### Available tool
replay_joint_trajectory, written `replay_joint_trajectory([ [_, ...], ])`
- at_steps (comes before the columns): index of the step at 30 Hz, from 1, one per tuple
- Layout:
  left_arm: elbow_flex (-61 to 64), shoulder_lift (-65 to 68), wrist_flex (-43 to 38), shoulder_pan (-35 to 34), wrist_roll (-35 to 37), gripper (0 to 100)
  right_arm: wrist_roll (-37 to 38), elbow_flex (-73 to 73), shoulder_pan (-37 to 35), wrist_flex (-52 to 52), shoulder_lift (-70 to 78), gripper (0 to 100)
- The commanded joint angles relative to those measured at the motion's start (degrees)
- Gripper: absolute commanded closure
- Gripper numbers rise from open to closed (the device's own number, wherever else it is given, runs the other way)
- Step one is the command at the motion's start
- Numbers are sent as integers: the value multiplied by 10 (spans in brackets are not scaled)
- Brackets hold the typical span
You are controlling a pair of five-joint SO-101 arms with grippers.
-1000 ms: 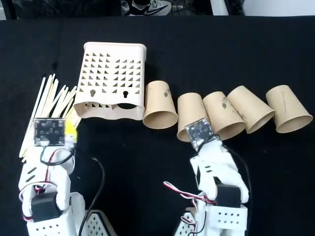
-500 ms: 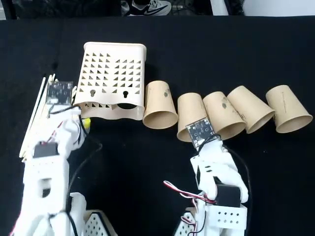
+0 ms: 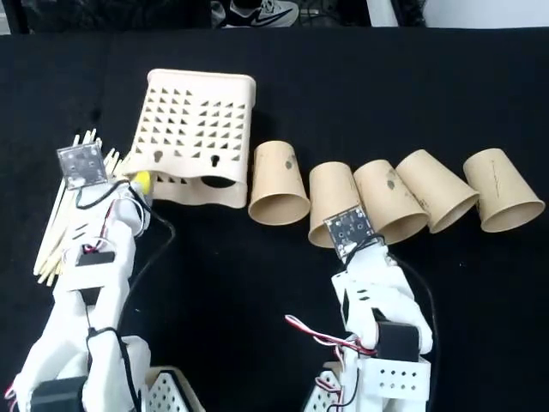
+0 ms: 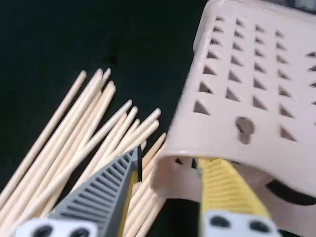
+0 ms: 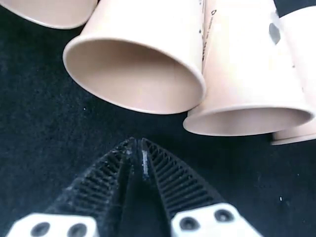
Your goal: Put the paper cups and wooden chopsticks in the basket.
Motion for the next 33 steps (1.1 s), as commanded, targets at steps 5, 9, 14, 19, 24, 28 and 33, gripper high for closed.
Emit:
replay_joint_trajectory([
  [5,9,-4,-37,64,-66,966,-6,-2,8,-4,-2,985],
  [9,-5,-47,9,42,-66,972,-6,-1,8,-4,-2,985],
  [14,-71,-139,208,40,-66,972,-6,3,6,-6,-2,985],
  [19,-198,-220,428,87,-66,972,-6,5,5,-10,-2,985],
  [24,-301,-231,480,101,-66,972,-6,6,5,-9,-2,985],
  [28,-349,-182,489,99,-63,972,-6,6,7,-8,-2,985],
  [33,-475,-92,593,100,5,972,-6,6,7,-7,-2,985],
])
